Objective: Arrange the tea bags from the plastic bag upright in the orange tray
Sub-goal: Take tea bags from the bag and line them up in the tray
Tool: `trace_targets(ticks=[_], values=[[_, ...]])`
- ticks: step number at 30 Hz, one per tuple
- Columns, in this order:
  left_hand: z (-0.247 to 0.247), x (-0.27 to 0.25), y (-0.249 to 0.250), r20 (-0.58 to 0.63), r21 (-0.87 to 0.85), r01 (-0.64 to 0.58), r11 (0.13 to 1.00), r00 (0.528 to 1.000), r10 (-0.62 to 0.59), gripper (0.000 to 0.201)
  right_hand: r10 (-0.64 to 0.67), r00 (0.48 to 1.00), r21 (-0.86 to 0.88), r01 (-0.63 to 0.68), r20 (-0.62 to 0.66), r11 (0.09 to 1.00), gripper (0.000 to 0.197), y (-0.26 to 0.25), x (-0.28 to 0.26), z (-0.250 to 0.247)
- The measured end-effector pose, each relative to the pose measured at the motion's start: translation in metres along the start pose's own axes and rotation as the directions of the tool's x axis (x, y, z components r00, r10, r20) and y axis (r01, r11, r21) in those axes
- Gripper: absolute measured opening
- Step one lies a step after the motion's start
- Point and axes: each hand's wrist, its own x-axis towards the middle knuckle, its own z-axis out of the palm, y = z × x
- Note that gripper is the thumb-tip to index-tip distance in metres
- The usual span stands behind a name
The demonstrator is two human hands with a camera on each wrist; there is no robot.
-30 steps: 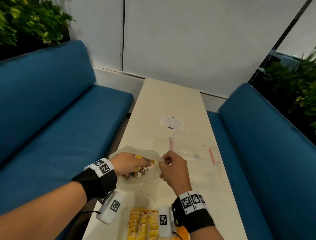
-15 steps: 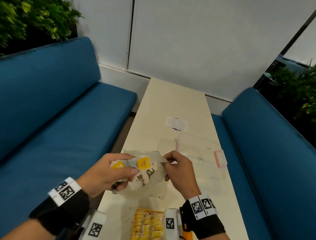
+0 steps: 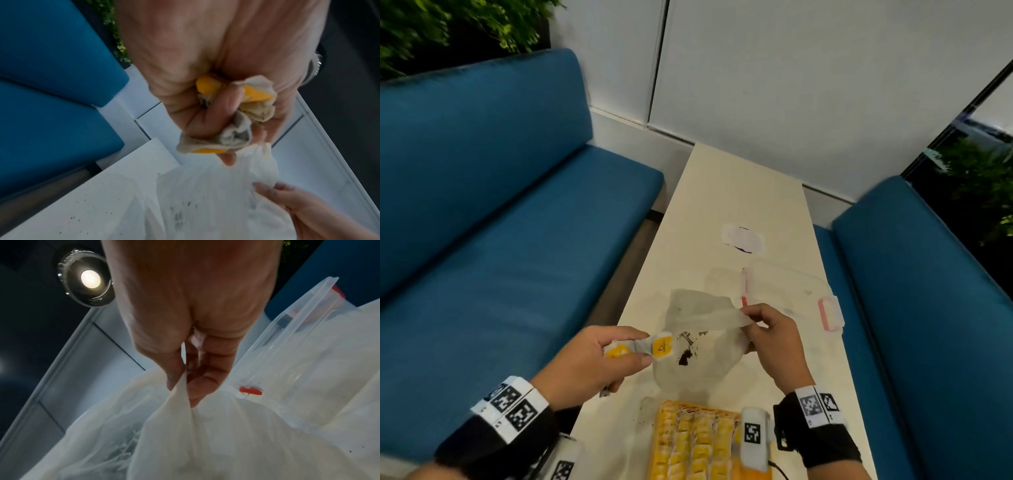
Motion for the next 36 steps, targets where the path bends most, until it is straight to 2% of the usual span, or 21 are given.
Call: trace_targets(ticks=[3,10,14,18,21,26,28,30,32,33,36], values=[[0.009,-0.001,-0.005,-0.002,0.088,-0.018,0.996,1.000,0.018,0.016,0.013,1.000,0.035,-0.013,-0.006,0.999,0.023,0.001,0.001,-0.003],[0.019,-0.002,-0.013,0.009,0.060,-0.033,0.998,0.999,0.033,0.018,0.017,0.999,0.073,-0.015,-0.039,0.997,0.022,0.004,0.005,-0.007],[0.016,-0.004,-0.020,0.016,0.062,0.008,0.998,1.000,-0.009,0.013,0.000,0.998,-0.067,-0.004,-0.067,0.998,0.025,0.010,0.010,-0.002],[0.014,-0.004,-0.029,0.026,0.015,0.081,0.997,0.996,-0.081,0.012,-0.138,0.983,-0.257,0.104,-0.120,0.961,0.026,0.016,0.011,0.009],[0.016,-0.004,-0.033,0.059,-0.053,0.148,0.988,0.988,-0.145,0.010,-0.200,0.979,-0.413,0.170,-0.029,0.895,0.022,0.022,0.010,0.023],[0.030,-0.006,-0.031,0.128,-0.168,0.243,0.955,0.966,-0.223,0.011,-0.102,0.991,-0.476,0.134,0.093,0.869,0.020,0.026,0.005,0.035],[0.036,-0.007,-0.031,0.145,-0.187,0.251,0.950,0.963,-0.226,0.010,-0.067,0.989,-0.484,0.122,0.128,0.866,0.028,0.021,-0.002,0.031],[0.042,-0.006,-0.033,0.147,-0.185,0.248,0.951,0.964,-0.222,0.010,-0.077,0.992,-0.459,0.115,0.102,0.881,0.036,0.013,-0.014,0.024],[0.048,-0.004,-0.035,0.147,-0.185,0.239,0.953,0.966,-0.214,0.010,-0.079,0.996,-0.375,0.086,0.033,0.923,0.030,0.005,-0.030,0.016],[0.050,-0.003,-0.036,0.149,-0.184,0.234,0.955,0.967,-0.208,0.009,-0.035,0.999,-0.311,0.041,0.025,0.949,0.023,0.002,-0.039,0.013],[0.060,0.001,-0.038,0.173,-0.152,0.215,0.965,0.967,-0.189,0.010,0.178,0.964,-0.089,-0.163,0.197,0.983,0.009,0.002,-0.062,0.009]])
